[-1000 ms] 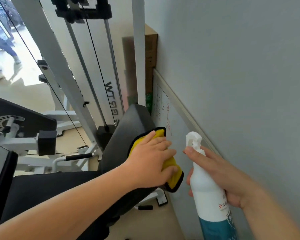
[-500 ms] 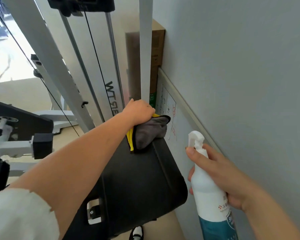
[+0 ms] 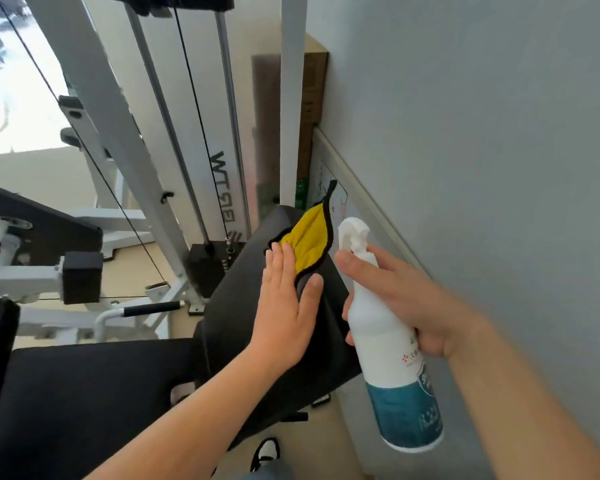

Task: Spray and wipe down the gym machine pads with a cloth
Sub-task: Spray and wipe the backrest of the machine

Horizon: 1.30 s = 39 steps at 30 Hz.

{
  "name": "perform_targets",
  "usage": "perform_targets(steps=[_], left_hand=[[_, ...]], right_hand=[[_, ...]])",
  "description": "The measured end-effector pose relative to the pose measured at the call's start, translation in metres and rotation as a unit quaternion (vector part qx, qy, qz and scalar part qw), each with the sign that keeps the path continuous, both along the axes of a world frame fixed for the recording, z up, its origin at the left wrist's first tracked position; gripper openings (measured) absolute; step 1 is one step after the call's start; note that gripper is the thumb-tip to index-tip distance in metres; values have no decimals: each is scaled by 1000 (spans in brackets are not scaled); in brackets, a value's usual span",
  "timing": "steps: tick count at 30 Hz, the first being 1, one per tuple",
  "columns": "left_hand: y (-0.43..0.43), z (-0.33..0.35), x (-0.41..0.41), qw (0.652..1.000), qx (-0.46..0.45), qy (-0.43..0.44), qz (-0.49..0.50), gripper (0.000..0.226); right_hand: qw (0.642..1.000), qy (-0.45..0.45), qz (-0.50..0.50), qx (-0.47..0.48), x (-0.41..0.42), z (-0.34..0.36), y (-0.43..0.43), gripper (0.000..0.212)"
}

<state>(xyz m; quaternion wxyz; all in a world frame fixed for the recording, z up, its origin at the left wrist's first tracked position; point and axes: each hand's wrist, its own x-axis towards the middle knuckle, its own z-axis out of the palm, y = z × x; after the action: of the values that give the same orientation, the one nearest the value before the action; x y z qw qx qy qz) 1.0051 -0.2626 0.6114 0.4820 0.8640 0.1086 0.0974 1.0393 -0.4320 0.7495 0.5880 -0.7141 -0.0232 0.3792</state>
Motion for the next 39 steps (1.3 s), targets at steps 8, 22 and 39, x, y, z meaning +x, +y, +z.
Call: perform_targets(steps=[8,22,39], left_hand=[[20,9,36,999,-21,25,25,60],[88,-153,-25,932,-169,207,245,64],[-19,-59,-49,977,-170,-84,94,52]], right_hand=[[1000,-7,15,-12,1,6,18,57],[999,-12,-24,-39,-16,-2,6,58],[992,5,-125,2,-118,-53,-36,54]])
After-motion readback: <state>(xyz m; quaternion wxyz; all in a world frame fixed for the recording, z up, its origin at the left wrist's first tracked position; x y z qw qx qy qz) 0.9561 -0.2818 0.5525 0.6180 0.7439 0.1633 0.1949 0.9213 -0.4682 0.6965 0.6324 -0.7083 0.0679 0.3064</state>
